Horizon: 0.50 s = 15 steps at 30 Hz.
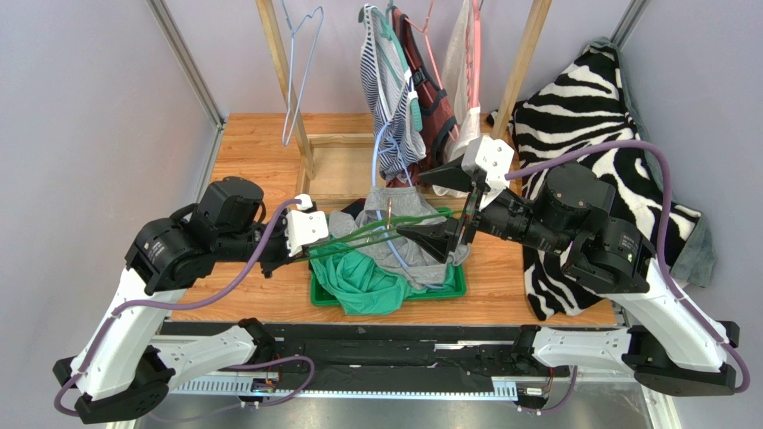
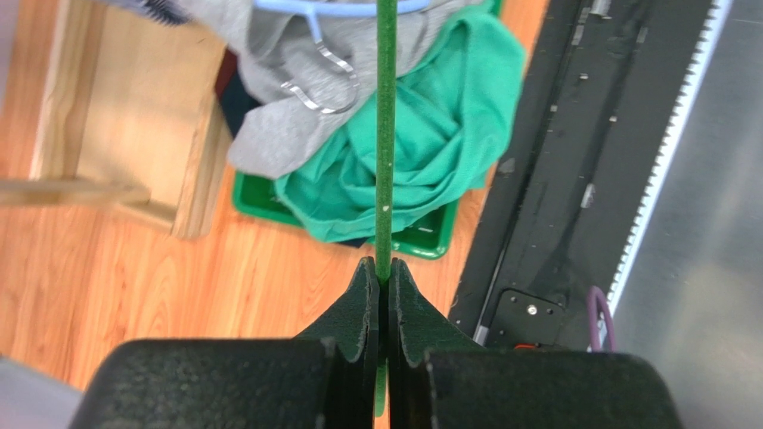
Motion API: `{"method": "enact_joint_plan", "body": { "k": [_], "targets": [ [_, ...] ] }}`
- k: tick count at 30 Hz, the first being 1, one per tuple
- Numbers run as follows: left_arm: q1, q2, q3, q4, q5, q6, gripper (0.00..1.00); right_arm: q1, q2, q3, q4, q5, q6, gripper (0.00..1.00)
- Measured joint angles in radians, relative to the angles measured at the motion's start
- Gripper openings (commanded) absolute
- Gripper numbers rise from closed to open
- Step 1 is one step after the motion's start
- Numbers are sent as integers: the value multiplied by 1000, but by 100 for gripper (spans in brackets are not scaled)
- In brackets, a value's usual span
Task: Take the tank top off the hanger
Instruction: Place the hanger at the clothesline.
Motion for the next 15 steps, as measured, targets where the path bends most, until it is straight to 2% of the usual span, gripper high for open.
{"method": "enact_joint_plan", "body": {
  "k": [4, 9, 15],
  "targets": [
    [10, -5, -1, 15, -69, -23, 0, 16, 60, 90, -36, -37, 7, 100],
    [14, -7, -8, 43, -124, -42, 0, 42, 80, 95, -45, -38, 38, 100],
    [15, -9, -18, 60, -143, -48, 0, 103, 124, 90, -9, 59, 55, 95]
  ]
}}
